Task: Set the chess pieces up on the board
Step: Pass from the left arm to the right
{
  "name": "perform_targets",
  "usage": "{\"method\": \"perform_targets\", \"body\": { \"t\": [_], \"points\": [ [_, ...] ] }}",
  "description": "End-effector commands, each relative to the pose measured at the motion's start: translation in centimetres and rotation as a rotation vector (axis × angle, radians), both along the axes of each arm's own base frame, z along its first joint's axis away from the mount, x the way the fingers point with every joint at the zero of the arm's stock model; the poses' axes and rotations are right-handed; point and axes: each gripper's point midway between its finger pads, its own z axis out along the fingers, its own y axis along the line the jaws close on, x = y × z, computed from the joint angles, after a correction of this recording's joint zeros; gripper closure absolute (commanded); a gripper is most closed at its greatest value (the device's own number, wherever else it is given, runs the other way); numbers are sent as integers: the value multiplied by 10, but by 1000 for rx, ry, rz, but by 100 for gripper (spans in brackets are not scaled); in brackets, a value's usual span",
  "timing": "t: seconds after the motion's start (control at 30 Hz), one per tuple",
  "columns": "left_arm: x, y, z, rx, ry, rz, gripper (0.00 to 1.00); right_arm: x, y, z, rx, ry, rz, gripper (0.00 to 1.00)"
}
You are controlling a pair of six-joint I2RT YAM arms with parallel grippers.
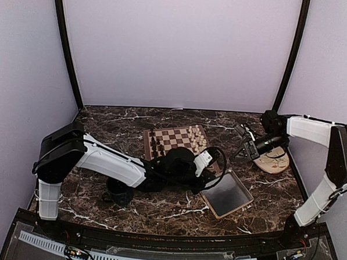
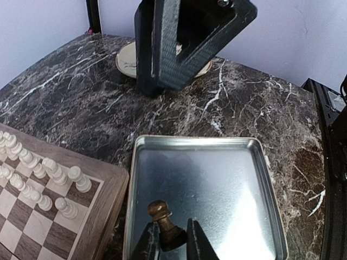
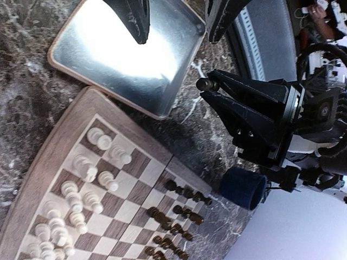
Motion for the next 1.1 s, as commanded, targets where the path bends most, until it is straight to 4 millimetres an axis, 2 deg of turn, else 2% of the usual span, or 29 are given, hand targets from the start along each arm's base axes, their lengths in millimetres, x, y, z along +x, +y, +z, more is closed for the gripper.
{"method": "perform_targets", "body": {
  "t": [0.0, 0.3, 0.63, 0.83, 1.07],
  "points": [
    [-10, -7, 52, -144, -107, -52, 88, -20, 19, 24, 133, 126, 80, 63],
    [-17, -10, 60, -166, -132, -74, 88, -44, 44, 11, 141, 222, 171, 60],
    [-17, -10, 62, -173, -143, -64, 88, -56, 53, 0, 125, 270, 214, 63],
    [-17, -9, 62, -174, -145, -62, 87, -57, 55, -1, 134, 284, 220, 70],
    [-18, -9, 62, -179, -148, -65, 87, -56, 58, 0, 148, 286, 232, 83]
  ]
}}
